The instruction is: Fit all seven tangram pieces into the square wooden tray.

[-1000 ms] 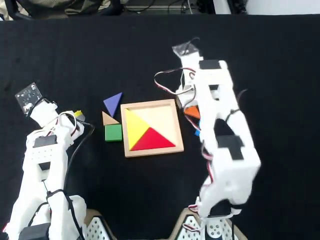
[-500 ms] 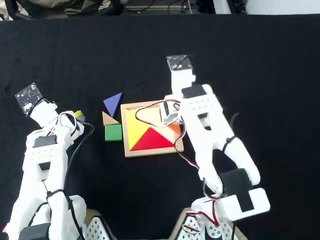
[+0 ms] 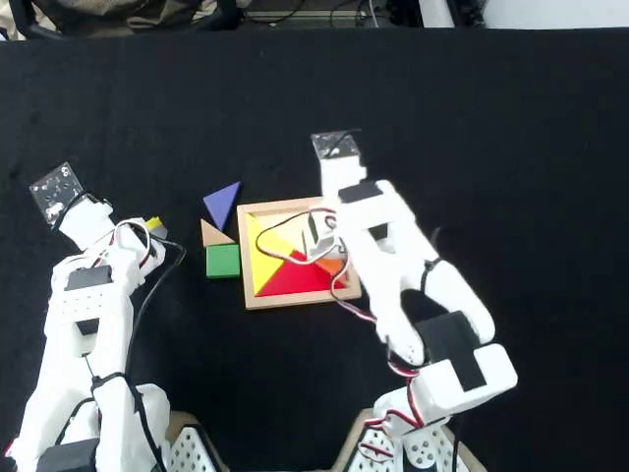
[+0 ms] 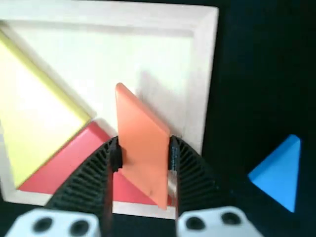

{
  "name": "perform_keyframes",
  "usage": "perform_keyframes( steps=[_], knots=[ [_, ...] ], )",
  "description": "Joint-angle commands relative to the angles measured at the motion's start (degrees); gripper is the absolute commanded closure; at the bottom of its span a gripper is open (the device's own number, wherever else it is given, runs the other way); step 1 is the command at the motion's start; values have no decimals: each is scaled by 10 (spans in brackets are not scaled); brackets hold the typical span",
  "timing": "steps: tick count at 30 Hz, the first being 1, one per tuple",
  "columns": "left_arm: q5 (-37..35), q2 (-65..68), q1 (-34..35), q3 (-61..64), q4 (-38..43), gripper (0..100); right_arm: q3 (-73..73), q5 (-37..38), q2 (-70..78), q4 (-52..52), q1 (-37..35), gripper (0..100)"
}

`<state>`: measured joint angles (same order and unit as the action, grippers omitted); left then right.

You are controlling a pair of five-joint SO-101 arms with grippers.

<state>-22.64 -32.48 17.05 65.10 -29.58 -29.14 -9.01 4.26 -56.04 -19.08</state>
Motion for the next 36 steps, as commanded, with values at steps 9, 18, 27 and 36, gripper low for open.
perform_keyframes(
  steps=[9,18,27,36],
  knots=[
    [-1,-3,-7,-4,9,770,-6,-8,-2,20,0,987],
    [-1,-3,-7,-4,9,770,-3,47,-8,-13,0,896],
    [-1,-3,-6,-4,9,770,-20,65,-82,-53,0,814],
    [-1,-3,-6,-4,9,770,-49,110,-149,21,0,915]
  ],
)
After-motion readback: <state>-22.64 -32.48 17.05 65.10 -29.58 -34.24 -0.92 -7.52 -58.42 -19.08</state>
